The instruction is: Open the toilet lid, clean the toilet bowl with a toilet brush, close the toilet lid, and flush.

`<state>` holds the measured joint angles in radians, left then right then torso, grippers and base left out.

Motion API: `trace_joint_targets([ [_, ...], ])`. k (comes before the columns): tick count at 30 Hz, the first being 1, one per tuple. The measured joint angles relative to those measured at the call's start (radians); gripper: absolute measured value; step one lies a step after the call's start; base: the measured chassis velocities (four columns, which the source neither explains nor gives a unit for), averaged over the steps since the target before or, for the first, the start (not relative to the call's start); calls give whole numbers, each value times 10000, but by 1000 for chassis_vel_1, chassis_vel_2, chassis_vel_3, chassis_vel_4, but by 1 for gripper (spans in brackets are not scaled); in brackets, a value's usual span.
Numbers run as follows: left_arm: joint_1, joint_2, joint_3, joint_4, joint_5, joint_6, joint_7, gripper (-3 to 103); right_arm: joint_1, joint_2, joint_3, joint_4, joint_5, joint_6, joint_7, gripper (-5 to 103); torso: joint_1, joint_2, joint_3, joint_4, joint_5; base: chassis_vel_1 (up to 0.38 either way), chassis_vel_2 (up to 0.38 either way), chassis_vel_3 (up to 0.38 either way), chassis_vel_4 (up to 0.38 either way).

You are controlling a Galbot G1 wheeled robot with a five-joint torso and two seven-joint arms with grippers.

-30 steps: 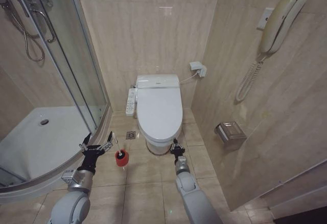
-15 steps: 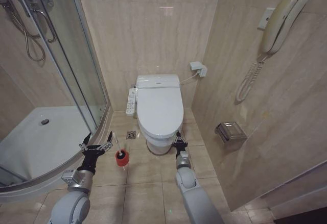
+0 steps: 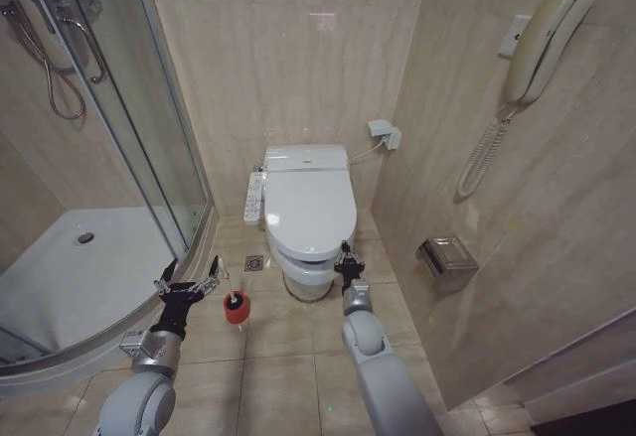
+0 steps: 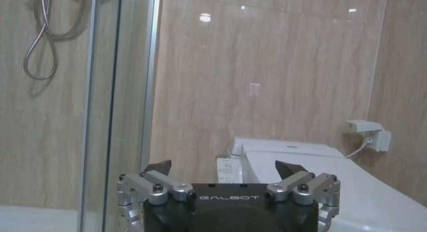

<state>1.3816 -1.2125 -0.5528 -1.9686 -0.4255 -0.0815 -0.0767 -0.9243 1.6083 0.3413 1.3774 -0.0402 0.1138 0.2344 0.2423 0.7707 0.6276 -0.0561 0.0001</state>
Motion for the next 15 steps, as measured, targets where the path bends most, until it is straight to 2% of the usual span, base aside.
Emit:
trace_joint_targets([
  [15,0,0,0,0,0,0,0,100,824,-2,147,535,392,-130,302,1,0,1,0,-6,-2,0,0,0,0],
])
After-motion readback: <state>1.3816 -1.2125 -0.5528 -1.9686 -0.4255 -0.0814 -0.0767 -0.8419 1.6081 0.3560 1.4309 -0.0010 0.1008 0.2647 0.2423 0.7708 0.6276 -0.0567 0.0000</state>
